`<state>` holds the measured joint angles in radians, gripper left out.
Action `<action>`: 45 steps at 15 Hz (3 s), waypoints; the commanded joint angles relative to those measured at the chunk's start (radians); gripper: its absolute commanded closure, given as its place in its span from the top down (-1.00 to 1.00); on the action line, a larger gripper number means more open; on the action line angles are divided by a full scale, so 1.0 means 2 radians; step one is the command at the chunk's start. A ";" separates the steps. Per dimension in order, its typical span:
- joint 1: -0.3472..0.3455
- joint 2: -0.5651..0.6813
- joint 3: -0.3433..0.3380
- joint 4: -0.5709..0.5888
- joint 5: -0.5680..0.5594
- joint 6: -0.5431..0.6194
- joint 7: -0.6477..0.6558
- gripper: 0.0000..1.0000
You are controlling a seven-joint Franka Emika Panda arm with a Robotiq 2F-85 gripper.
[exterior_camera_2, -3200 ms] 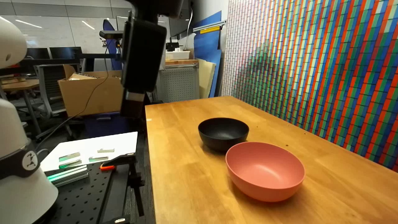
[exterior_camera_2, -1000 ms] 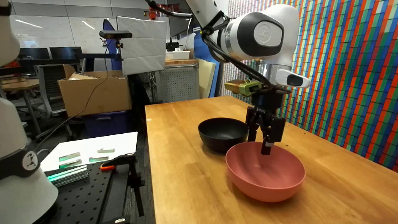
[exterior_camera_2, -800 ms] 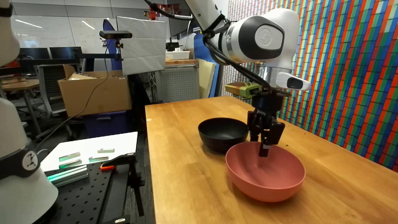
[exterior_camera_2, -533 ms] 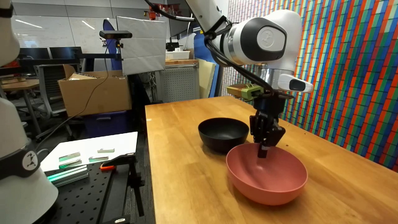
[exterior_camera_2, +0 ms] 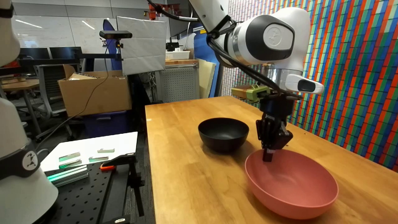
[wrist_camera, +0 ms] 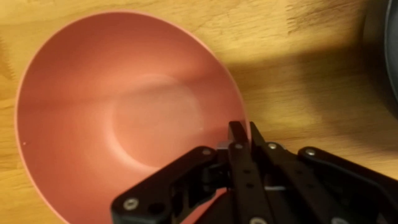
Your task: Place the pink bowl inside the black bowl
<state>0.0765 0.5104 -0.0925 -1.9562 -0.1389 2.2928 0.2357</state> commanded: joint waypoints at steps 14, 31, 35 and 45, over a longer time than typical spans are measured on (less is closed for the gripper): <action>-0.017 -0.037 0.059 0.079 0.076 -0.185 -0.096 -0.90; -0.013 0.036 0.078 0.244 0.144 -0.408 -0.145 -0.90; -0.012 0.048 0.078 0.265 0.143 -0.435 -0.144 -0.90; 0.057 0.085 0.105 0.238 0.134 -0.394 -0.094 -0.89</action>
<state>0.1484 0.6494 0.0963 -1.4725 0.1307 1.4723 0.0016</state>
